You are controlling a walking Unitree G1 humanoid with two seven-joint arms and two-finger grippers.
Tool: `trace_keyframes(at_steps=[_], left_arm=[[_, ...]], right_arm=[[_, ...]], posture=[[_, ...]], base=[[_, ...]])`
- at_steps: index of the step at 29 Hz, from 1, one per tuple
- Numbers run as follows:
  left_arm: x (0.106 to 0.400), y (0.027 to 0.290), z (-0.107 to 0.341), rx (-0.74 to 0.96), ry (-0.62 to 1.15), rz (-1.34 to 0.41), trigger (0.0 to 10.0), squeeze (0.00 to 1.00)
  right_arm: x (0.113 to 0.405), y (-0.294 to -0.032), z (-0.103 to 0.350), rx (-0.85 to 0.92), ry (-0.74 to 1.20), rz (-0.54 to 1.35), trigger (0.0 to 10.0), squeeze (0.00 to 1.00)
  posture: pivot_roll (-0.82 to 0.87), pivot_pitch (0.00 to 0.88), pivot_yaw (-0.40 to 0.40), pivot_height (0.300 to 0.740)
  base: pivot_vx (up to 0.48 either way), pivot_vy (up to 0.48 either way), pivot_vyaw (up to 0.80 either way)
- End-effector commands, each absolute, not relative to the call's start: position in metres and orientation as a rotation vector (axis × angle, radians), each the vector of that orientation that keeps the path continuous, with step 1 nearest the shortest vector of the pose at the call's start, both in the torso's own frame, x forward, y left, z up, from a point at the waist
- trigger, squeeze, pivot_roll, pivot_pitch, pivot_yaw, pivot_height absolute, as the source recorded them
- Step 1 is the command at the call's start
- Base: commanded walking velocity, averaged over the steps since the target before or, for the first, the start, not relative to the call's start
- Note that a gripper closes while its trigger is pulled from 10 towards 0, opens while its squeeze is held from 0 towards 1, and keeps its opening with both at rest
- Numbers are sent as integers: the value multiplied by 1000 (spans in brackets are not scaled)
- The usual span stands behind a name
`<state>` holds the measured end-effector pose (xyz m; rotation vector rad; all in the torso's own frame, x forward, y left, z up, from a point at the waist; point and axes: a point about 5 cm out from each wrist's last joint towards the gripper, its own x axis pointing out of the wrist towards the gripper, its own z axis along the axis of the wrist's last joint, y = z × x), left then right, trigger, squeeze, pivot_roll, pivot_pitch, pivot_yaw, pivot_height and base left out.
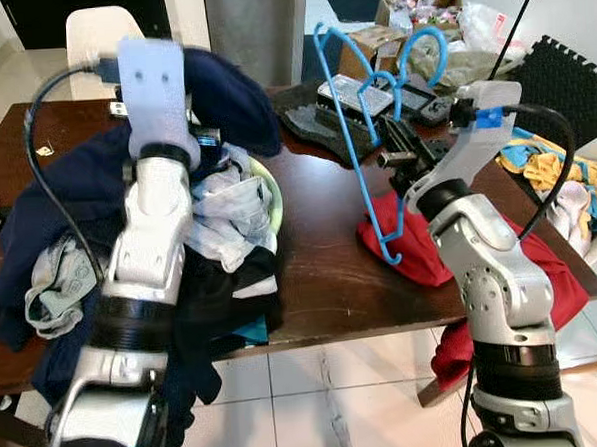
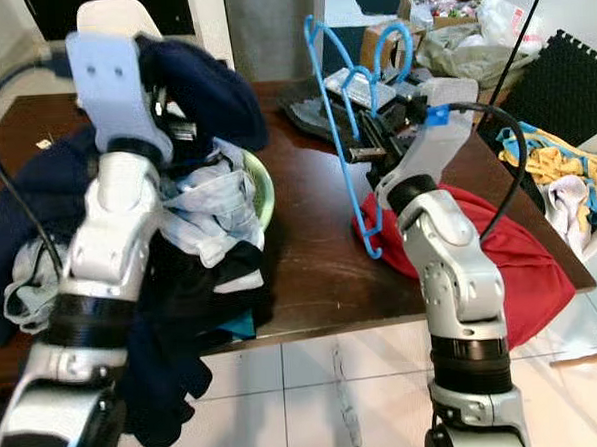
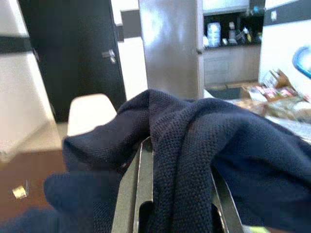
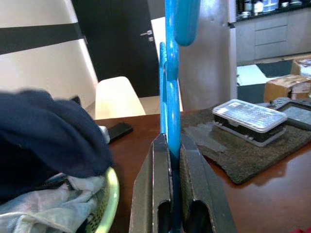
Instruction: Hang hanger
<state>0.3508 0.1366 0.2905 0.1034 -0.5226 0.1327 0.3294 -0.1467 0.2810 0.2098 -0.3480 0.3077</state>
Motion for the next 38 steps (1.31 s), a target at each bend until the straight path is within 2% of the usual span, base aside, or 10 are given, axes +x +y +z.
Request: trace_keyframes(at_steps=[1, 4, 12, 15, 19, 22, 30, 36, 37, 38], left_arm=[[346, 132, 289, 74, -514, 122, 0, 0], [345, 131, 283, 53, -492, 121, 0, 0], [336, 216, 298, 119, -526, 450, 0, 0], [336, 216, 298, 119, -526, 450, 0, 0], [299, 256, 288, 239, -476, 580, 0, 0], [291, 260, 284, 247, -457, 596, 0, 0], [287, 159, 247, 12, -313, 142, 0, 0], [292, 127, 238, -98, -239, 8, 0, 0], [296, 117, 235, -137, -198, -33, 392, 0], [299, 103, 231, -180, -130, -89, 4549, 0]], right_arm=[[328, -145, 279, 212, -344, 319, 10000, 0], [329, -145, 279, 213, -343, 322, 10000, 0], [328, -143, 278, 222, -345, 328, 10000, 0], [328, -143, 278, 222, -345, 328, 10000, 0], [328, -144, 278, 231, -345, 333, 10000, 0], [329, -143, 278, 234, -345, 336, 10000, 0], [332, -139, 279, 238, -344, 350, 10000, 0], [331, -140, 278, 238, -345, 343, 10000, 0], [330, -142, 278, 236, -346, 337, 10000, 0], [329, -144, 279, 232, -349, 329, 10000, 0]], posture=[[90, 154, -30, 740], [92, 153, -31, 740], [96, 159, -26, 740], [96, 159, -26, 740], [122, 169, -26, 740], [122, 169, -26, 740], [132, 176, -25, 740], [122, 173, -19, 740], [114, 173, -15, 740], [114, 173, -15, 740]], base=[[0, 0, 0], [0, 0, 0], [0, 0, 0], [0, 0, 0], [0, 0, 0], [0, 0, 0], [0, 0, 0], [0, 0, 0], [0, 0, 0], [0, 0, 0]])
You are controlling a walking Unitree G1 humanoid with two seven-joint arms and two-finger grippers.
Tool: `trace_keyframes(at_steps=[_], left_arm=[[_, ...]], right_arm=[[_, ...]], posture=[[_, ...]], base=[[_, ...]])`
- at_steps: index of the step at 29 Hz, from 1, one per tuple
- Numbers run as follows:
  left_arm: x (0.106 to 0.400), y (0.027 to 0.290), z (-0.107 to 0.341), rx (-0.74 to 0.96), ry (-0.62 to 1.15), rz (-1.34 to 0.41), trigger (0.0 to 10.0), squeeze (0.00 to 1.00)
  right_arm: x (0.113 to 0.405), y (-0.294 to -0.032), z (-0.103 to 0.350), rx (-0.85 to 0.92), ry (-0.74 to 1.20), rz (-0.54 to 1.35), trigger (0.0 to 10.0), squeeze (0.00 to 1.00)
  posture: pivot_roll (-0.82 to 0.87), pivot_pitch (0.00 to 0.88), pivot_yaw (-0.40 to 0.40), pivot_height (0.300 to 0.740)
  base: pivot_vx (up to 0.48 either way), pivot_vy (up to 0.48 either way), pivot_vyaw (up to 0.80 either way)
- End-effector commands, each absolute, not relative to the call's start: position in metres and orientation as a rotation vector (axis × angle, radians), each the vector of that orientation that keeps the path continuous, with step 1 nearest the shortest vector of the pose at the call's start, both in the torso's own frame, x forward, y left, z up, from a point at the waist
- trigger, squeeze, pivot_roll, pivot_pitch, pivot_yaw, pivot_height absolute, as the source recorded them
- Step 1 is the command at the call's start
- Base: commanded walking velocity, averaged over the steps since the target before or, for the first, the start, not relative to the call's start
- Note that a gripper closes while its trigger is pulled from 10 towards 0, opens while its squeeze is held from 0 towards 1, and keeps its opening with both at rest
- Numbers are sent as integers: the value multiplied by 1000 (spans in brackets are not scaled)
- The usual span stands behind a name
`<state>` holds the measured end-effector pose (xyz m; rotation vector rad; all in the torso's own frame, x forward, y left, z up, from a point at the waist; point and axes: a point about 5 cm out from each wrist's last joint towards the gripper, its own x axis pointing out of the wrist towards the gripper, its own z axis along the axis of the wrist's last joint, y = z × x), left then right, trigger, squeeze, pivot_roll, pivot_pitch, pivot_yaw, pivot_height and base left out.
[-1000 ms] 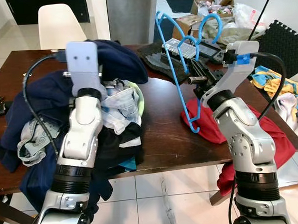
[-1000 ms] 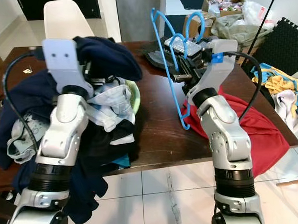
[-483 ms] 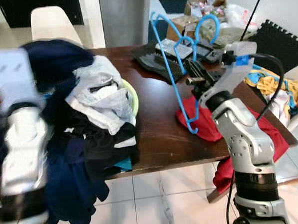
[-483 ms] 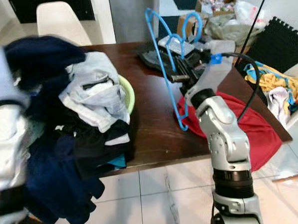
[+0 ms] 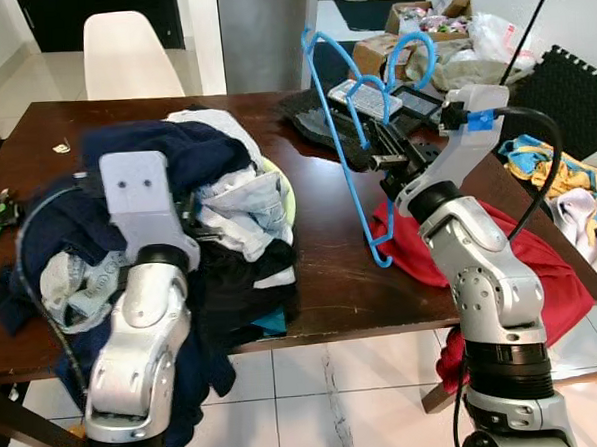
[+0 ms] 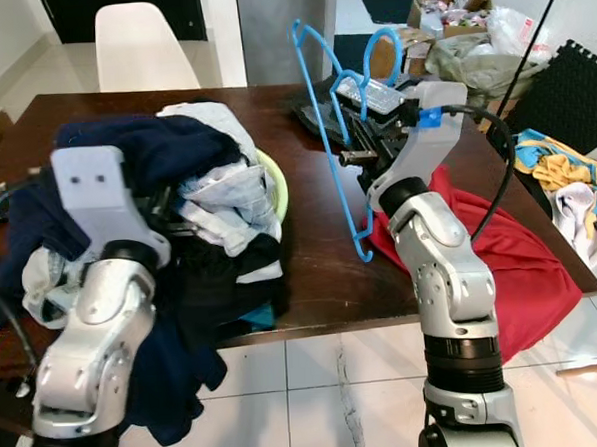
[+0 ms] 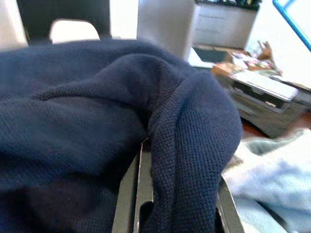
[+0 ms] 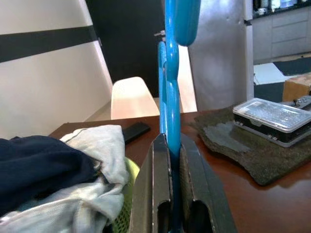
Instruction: Hang hanger
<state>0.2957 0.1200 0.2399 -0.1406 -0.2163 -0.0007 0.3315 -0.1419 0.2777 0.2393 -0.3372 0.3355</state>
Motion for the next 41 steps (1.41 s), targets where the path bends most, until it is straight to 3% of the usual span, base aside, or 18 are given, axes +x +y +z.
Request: trace_keyframes(at_steps=[1, 2, 3, 4, 5, 6, 7, 8, 9, 15, 25, 26, 32, 36, 37, 38, 40, 41], left_arm=[[299, 103, 231, -180, -130, -89, 4549, 0], [300, 100, 229, -186, -109, -104, 4549, 0], [300, 96, 229, -192, -101, -131, 10000, 0], [299, 93, 229, -196, -97, -150, 10000, 0], [297, 89, 229, -186, -91, -181, 10000, 631], [297, 89, 229, -186, -91, -181, 10000, 631], [297, 88, 229, -183, -90, -186, 10000, 824], [297, 88, 229, -183, -90, -186, 10000, 824], [297, 87, 230, -190, -95, -225, 10000, 1000], [298, 88, 234, -208, -105, -272, 10000, 1000], [307, 154, 309, -191, -375, -458, 10000, 1000], [304, 170, 323, -216, -423, -477, 10000, 1000], [298, 206, 350, -347, -543, -456, 10000, 1000], [298, 214, 353, -381, -563, -420, 10000, 1000], [300, 232, 356, -442, -594, -325, 10000, 0], [300, 232, 356, -442, -594, -325, 10000, 0], [305, 279, 352, -600, -633, -81, 10000, 0], [305, 279, 352, -600, -633, -81, 10000, 0]], right_arm=[[329, -144, 279, 232, -349, 329, 10000, 0], [329, -144, 279, 231, -350, 327, 10000, 0], [329, -145, 279, 228, -351, 325, 10000, 0], [329, -145, 280, 227, -352, 324, 10000, 0], [329, -146, 279, 225, -352, 321, 10000, 0], [329, -146, 279, 225, -352, 321, 10000, 0], [329, -146, 279, 225, -352, 320, 10000, 0], [329, -146, 279, 225, -352, 320, 10000, 0], [329, -146, 280, 225, -353, 320, 10000, 0], [329, -146, 280, 226, -355, 321, 10000, 0], [329, -143, 282, 223, -360, 332, 10000, 0], [329, -143, 283, 222, -361, 334, 10000, 0], [329, -141, 283, 221, -360, 344, 10000, 0], [329, -140, 283, 220, -359, 348, 10000, 0], [329, -140, 283, 219, -359, 351, 10000, 0], [329, -140, 283, 219, -359, 351, 10000, 0], [329, -139, 284, 216, -358, 355, 10000, 0], [329, -139, 284, 216, -358, 355, 10000, 0]], posture=[[114, 173, -15, 740], [114, 173, -15, 740], [114, 173, -15, 740], [114, 173, -15, 740], [104, 171, -12, 740], [104, 171, -12, 740], [104, 171, -12, 740], [104, 171, -12, 740], [104, 171, -12, 740], [104, 171, -12, 740], [106, 162, -18, 740], [107, 159, -19, 740], [103, 159, -24, 740], [102, 159, -25, 740], [101, 161, -30, 740], [101, 161, -30, 740], [100, 164, -33, 740], [100, 164, -33, 740]], base=[[0, 0, 0], [0, 0, 0], [0, 0, 0], [0, 0, 0], [0, 0, 0], [0, 0, 0], [0, 0, 0], [0, 0, 0], [0, 0, 0], [0, 0, 0], [0, 0, 0], [0, 0, 0], [0, 0, 0], [0, 0, 0], [0, 0, 0], [0, 0, 0], [0, 0, 0], [0, 0, 0]])
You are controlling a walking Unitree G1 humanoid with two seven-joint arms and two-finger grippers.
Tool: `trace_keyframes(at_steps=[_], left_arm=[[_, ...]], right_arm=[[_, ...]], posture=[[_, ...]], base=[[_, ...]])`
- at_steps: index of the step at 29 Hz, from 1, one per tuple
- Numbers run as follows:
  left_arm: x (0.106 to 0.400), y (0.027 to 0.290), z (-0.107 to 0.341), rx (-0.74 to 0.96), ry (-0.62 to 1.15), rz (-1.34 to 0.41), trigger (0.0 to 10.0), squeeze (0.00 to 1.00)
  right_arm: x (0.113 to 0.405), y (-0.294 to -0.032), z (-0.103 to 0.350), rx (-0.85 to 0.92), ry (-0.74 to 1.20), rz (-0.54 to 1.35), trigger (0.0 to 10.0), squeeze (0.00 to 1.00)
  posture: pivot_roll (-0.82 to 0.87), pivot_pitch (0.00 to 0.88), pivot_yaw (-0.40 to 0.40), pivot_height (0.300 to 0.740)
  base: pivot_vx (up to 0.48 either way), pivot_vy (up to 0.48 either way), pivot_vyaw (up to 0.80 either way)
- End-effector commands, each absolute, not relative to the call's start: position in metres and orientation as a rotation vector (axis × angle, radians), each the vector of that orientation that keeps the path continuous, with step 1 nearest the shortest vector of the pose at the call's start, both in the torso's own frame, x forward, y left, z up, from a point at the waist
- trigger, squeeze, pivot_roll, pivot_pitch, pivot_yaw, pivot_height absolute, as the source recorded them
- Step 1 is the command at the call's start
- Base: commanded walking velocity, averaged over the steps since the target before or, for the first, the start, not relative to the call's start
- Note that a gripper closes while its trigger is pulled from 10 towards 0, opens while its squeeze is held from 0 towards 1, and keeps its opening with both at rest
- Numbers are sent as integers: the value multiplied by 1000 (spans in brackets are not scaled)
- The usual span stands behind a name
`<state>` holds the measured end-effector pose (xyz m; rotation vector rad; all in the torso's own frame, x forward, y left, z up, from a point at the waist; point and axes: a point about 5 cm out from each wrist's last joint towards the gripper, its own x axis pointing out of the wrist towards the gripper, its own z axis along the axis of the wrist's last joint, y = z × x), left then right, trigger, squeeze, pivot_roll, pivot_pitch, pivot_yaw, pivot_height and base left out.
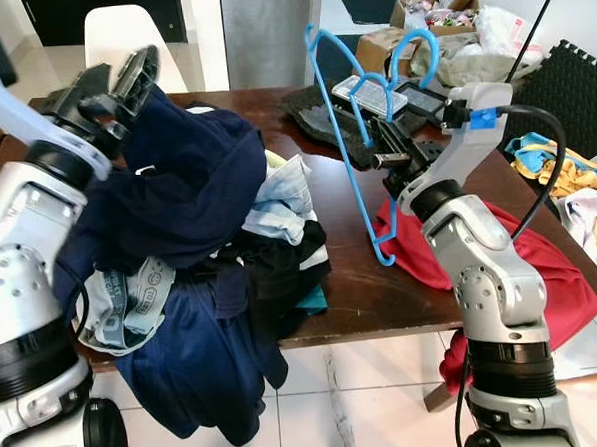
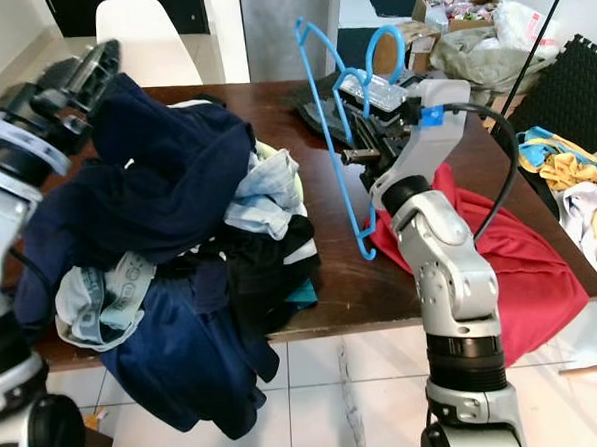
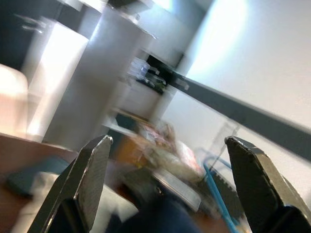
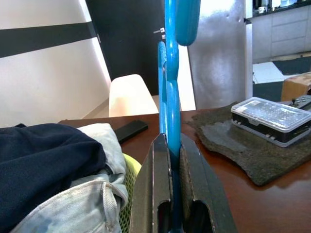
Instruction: Hang hanger
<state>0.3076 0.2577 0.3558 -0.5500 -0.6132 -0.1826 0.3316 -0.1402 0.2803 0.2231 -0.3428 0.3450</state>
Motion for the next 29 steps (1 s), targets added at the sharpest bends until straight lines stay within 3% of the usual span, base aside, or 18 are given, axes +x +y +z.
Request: trace_keyframes(at_steps=[1, 2, 3, 5, 6, 10, 16, 21, 22, 23, 24, 29], left_arm=[[306, 303, 343, -679, -631, 42, 10000, 0], [306, 303, 343, -679, -631, 42, 10000, 0], [306, 328, 329, -771, -617, 164, 10000, 0], [306, 328, 329, -771, -617, 164, 10000, 0], [306, 347, 313, -863, -594, 263, 10000, 0], [311, 361, 282, -1009, -515, 343, 10000, 0], [335, 340, 268, -1144, -440, 218, 10000, 0], [364, 300, 281, -1294, -398, -27, 10000, 0], [364, 300, 281, -1294, -398, -27, 10000, 0], [370, 274, 291, -1308, -363, -181, 10000, 0], [371, 264, 294, -1311, -351, -237, 10000, 0], [375, 238, 295, -1299, -291, -328, 10000, 0]], right_arm=[[330, -139, 284, 216, -357, 356, 10000, 0], [330, -139, 284, 216, -357, 356, 10000, 0], [330, -139, 284, 214, -355, 357, 10000, 0], [330, -139, 284, 214, -355, 357, 10000, 0], [330, -139, 284, 213, -353, 358, 10000, 0], [330, -140, 283, 211, -350, 358, 10000, 0], [331, -140, 284, 204, -349, 362, 10000, 0], [331, -141, 286, 198, -351, 361, 10000, 0], [331, -141, 286, 198, -351, 361, 10000, 0], [330, -142, 286, 195, -352, 361, 10000, 0], [330, -142, 286, 194, -352, 360, 10000, 0], [330, -142, 287, 191, -354, 358, 10000, 0]], posture=[[99, 168, -38, 740], [99, 168, -38, 740], [97, 169, -39, 740], [97, 169, -39, 740], [96, 173, -39, 740], [92, 174, -44, 740], [85, 173, -54, 740], [73, 169, -60, 740], [73, 169, -60, 740], [67, 169, -60, 740], [67, 169, -60, 740], [68, 170, -59, 740]], base=[[0, 0, 0], [0, 0, 0], [0, 0, 0], [0, 0, 0], [0, 0, 0], [0, 0, 0], [0, 0, 0], [0, 0, 0], [0, 0, 0], [0, 0, 0], [0, 0, 0], [0, 0, 0]])
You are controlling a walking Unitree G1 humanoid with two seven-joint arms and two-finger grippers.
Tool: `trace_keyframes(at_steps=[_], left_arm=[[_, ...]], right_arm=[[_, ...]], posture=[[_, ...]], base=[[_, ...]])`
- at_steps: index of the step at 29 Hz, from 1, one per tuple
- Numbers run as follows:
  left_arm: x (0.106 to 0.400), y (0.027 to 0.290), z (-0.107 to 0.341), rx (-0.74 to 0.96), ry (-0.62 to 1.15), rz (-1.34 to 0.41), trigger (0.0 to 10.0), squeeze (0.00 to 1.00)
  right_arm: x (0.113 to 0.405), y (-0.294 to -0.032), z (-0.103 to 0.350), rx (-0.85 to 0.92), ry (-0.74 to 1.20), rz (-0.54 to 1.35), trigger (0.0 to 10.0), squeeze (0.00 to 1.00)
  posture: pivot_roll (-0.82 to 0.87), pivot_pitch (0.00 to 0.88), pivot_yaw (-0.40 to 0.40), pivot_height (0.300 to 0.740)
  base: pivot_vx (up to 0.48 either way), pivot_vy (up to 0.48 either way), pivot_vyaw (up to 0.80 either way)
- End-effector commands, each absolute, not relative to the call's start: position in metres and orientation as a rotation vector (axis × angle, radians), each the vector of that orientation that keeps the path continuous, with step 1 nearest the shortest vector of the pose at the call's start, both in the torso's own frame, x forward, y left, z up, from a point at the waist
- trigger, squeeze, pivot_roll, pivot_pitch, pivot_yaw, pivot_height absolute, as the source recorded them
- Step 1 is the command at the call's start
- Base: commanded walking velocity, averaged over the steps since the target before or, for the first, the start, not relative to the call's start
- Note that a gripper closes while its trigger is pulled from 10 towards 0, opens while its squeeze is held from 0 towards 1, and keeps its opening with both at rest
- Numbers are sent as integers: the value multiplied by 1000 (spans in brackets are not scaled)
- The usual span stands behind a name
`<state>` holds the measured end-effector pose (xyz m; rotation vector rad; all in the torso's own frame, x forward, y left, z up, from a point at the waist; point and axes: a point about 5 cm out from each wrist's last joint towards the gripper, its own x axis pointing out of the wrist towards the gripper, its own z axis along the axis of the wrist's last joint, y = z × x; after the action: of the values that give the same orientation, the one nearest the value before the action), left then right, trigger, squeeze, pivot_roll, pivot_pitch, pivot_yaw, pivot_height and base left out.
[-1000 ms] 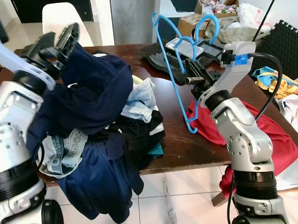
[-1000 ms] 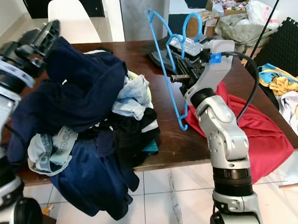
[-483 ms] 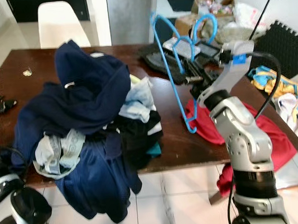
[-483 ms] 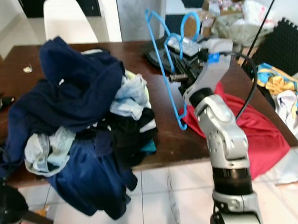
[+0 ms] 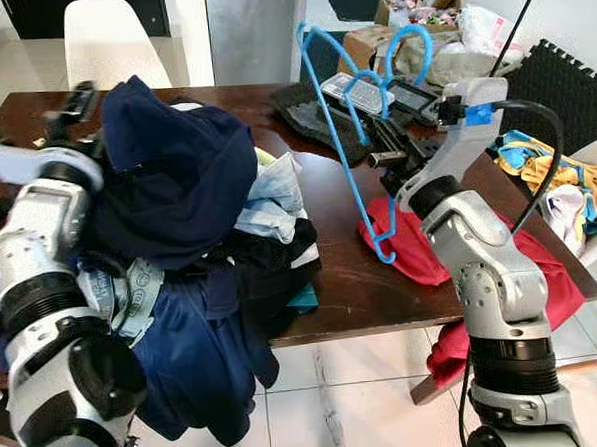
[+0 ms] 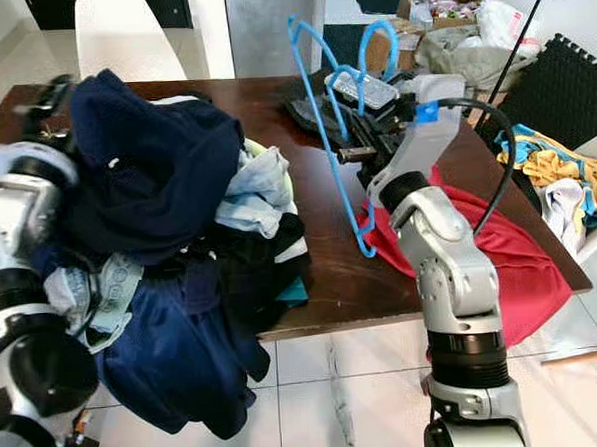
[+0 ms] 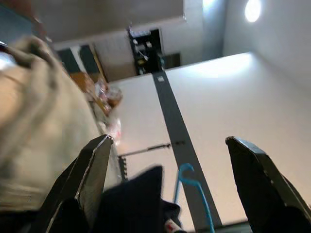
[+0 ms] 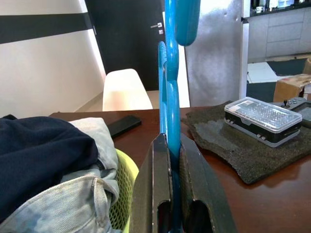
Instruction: Hang hanger
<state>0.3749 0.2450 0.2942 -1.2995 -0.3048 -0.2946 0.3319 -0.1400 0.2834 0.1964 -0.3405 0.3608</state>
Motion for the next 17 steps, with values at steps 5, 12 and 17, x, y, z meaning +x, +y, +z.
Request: trace_keyframes(at_steps=[5, 12, 17], left_arm=[[376, 218, 288, -1292, -229, -361, 10000, 0], [358, 147, 292, -1204, -116, -709, 10000, 0], [335, 114, 298, -1054, -75, -928, 10000, 0]], right_arm=[[330, -142, 288, 191, -356, 357, 10000, 0], [330, -141, 289, 191, -360, 361, 10000, 0], [330, -141, 288, 192, -361, 362, 10000, 0]], posture=[[68, 168, -58, 740], [76, 154, -51, 740], [78, 154, -48, 740]], base=[[0, 0, 0], [0, 0, 0], [0, 0, 0]])
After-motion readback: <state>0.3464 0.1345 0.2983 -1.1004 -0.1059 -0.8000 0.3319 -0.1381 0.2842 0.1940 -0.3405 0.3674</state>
